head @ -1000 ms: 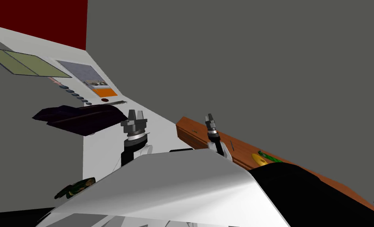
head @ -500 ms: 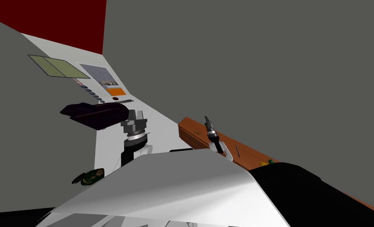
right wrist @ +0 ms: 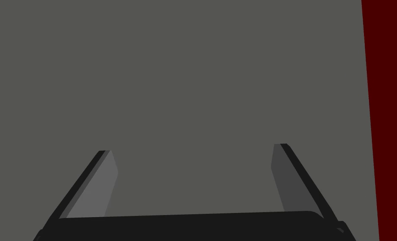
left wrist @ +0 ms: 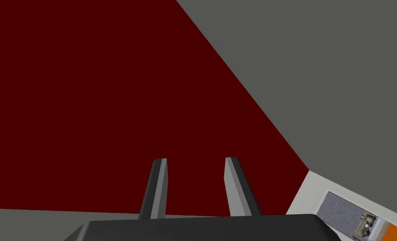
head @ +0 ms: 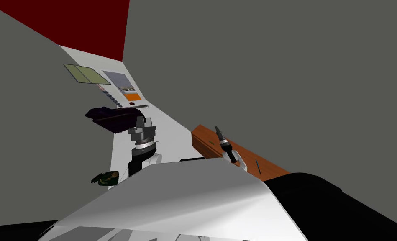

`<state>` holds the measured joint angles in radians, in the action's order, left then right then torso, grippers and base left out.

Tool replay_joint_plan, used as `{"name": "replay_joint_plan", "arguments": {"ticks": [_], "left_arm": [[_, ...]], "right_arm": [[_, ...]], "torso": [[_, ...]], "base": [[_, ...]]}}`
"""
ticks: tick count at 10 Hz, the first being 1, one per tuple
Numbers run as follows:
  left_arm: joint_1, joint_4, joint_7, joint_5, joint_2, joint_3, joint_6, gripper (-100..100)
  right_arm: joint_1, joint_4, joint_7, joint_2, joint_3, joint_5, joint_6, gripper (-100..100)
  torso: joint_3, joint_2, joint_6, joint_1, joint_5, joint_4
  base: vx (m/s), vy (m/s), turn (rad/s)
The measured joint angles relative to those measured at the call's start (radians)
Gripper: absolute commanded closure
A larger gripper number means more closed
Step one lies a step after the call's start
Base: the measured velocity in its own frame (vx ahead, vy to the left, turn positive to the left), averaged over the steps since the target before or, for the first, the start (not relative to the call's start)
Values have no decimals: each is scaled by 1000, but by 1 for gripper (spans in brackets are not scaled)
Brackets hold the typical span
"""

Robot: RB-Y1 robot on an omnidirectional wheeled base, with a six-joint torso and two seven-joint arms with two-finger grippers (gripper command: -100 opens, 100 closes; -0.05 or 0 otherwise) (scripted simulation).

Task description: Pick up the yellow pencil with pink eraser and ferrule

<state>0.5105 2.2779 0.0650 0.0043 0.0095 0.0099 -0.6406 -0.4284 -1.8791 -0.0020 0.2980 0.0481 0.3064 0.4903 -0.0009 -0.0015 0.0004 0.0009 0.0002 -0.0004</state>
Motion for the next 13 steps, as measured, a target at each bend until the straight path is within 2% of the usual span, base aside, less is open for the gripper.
{"name": "replay_joint_plan", "arguments": {"ticks": [2, 3, 6, 8, 9, 11, 13], "left_arm": [[0, 0, 0, 0, 0, 0, 0, 0], [0, 0, 0, 0, 0, 0, 0, 0], [0, 0, 0, 0, 0, 0, 0, 0], [0, 0, 0, 0, 0, 0, 0, 0], [0, 0, 0, 0, 0, 0, 0, 0], [0, 0, 0, 0, 0, 0, 0, 0], [0, 0, 0, 0, 0, 0, 0, 0]], "right_arm": [[8, 48, 27, 16, -8, 37, -10, -100], [26, 80, 36, 37, -9, 57, -22, -100], [34, 184, 86, 68, -17, 121, -18, -100], [50, 225, 103, 101, -28, 158, -46, -100], [59, 261, 108, 117, -26, 166, -44, -100], [53, 314, 131, 140, -30, 196, -40, -100], [71, 374, 153, 163, -43, 229, -48, -100]], "torso": [[0, 0, 0, 0, 0, 0], [0, 0, -1, 0, 0, 0], [0, -1, 0, 0, 0, 0], [0, -1, 0, 0, 0, 0], [0, 0, 0, 0, 0, 0], [0, 0, 0, 0, 0, 0], [0, 0, 0, 0, 0, 0]], "base": [[20, 15, 160], [20, 10, 96], [30, 18, 186], [29, 14, 149], [25, 17, 180], [24, 17, 141], [26, 16, 136]]}}
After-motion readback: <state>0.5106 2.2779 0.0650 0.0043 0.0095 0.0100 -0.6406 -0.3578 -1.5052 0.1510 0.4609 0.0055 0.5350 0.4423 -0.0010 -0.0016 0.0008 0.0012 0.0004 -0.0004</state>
